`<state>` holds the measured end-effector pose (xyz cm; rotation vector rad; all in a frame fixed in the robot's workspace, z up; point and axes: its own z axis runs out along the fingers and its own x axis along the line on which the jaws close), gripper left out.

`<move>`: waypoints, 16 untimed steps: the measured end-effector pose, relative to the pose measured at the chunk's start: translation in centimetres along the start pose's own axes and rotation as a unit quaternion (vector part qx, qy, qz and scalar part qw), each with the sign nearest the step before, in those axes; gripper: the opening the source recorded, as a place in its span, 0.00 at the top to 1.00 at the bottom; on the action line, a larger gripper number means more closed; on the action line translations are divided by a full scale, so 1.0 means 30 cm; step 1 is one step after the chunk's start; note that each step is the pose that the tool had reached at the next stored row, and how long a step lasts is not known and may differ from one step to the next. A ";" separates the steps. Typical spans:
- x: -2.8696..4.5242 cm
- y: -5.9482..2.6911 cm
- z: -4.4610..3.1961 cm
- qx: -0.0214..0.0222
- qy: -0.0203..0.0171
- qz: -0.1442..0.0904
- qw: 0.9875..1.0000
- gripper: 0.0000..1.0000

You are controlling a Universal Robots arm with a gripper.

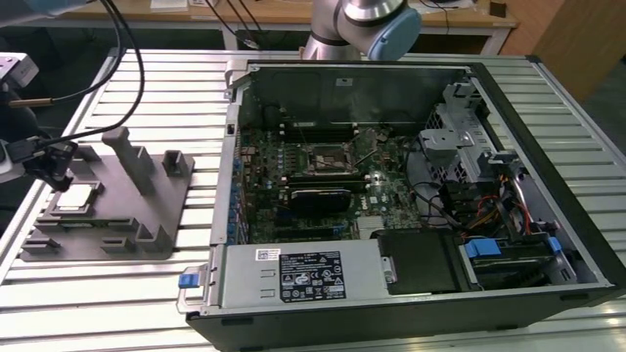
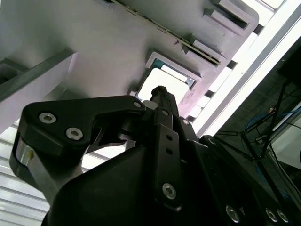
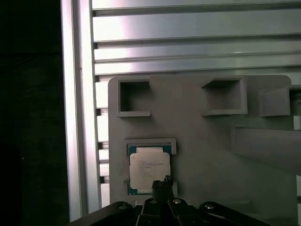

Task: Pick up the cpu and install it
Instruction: 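Pick up the cpu and move it towards the insertion slot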

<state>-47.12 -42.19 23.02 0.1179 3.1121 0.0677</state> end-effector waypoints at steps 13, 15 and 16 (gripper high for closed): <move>0.011 -0.001 0.066 0.000 0.000 0.000 1.000 0.89; 0.014 0.002 0.072 0.000 0.000 0.000 1.000 0.89; 0.016 0.004 0.076 0.000 0.000 0.000 1.000 0.89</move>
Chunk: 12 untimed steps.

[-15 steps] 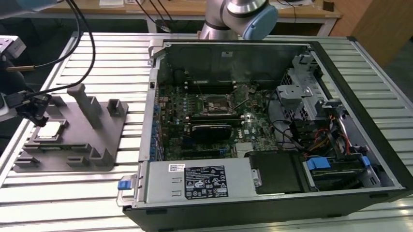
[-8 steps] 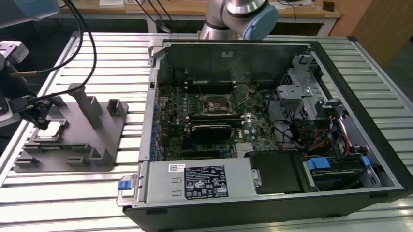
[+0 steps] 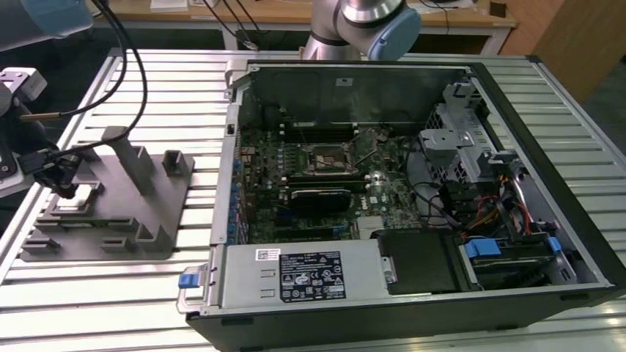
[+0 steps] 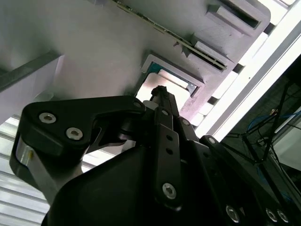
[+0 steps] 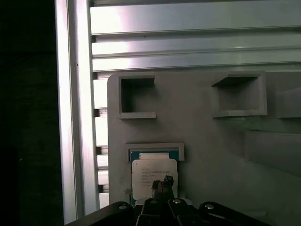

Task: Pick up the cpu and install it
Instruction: 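Pick up the cpu and move it towards the insertion slot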

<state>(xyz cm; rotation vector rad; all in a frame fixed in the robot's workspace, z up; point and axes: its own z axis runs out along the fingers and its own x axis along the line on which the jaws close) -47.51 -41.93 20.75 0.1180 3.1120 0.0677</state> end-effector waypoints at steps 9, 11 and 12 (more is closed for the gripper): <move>0.012 0.005 0.026 0.000 0.000 0.000 1.000 0.89; 0.013 0.004 0.033 0.000 0.000 0.000 1.000 0.89; 0.013 0.004 0.034 0.000 0.000 0.000 1.000 0.89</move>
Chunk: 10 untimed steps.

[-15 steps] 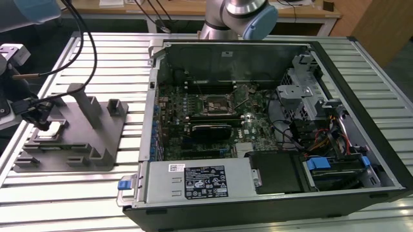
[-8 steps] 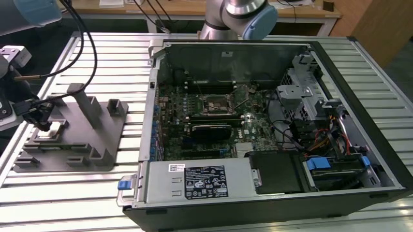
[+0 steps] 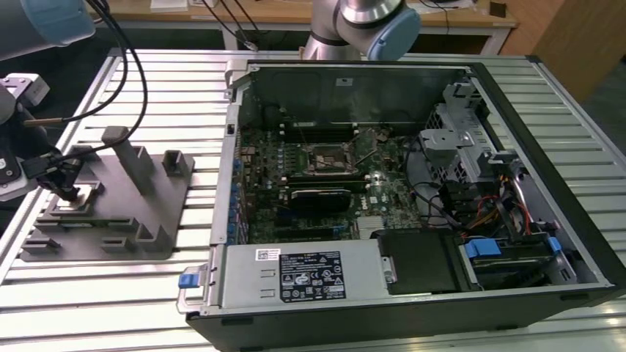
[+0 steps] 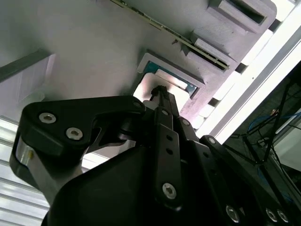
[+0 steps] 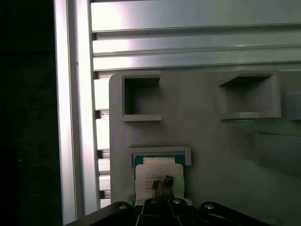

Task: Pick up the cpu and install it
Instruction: 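Pick up the cpu and move it towards the insertion slot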

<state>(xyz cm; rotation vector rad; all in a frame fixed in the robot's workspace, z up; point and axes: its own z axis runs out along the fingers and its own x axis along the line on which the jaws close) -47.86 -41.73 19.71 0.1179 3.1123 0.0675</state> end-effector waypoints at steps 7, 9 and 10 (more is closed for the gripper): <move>0.000 0.000 0.002 0.000 0.000 0.000 1.000 0.89; 0.000 0.000 0.002 0.000 0.000 0.000 1.000 0.83; 0.000 0.000 0.002 0.000 0.000 0.000 1.000 0.77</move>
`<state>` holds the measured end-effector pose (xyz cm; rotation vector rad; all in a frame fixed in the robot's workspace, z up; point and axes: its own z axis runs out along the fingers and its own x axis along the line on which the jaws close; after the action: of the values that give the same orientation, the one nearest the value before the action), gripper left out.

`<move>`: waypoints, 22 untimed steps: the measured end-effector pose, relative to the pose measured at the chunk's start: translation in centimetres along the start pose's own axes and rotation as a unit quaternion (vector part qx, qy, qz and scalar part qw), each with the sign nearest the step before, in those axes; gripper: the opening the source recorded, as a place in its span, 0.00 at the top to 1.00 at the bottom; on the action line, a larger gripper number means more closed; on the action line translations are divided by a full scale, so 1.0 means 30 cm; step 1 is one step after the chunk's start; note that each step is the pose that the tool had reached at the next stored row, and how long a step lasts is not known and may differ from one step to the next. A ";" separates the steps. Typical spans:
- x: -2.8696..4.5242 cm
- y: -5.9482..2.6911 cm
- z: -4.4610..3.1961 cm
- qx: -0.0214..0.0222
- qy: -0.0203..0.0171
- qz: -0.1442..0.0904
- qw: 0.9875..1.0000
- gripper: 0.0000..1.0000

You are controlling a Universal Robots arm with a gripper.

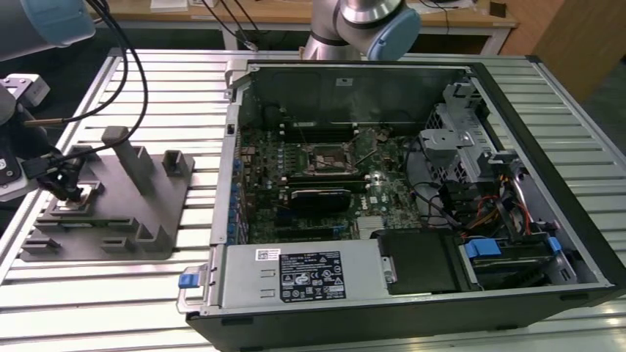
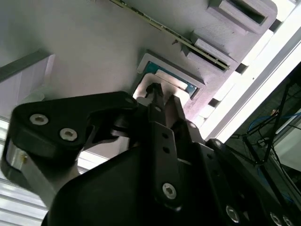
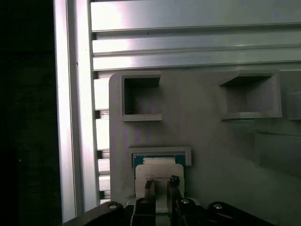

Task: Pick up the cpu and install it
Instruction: 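Pick up the cpu and move it towards the insertion slot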

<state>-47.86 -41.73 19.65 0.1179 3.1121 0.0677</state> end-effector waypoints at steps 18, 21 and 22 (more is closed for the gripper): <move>0.000 -0.001 0.011 0.000 0.000 0.000 1.000 0.41; 0.001 -0.001 0.020 0.000 0.000 0.000 1.000 0.41; 0.001 -0.001 0.022 0.000 0.000 0.000 1.000 0.41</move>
<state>-47.87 -41.73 18.99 0.1179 3.1121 0.0676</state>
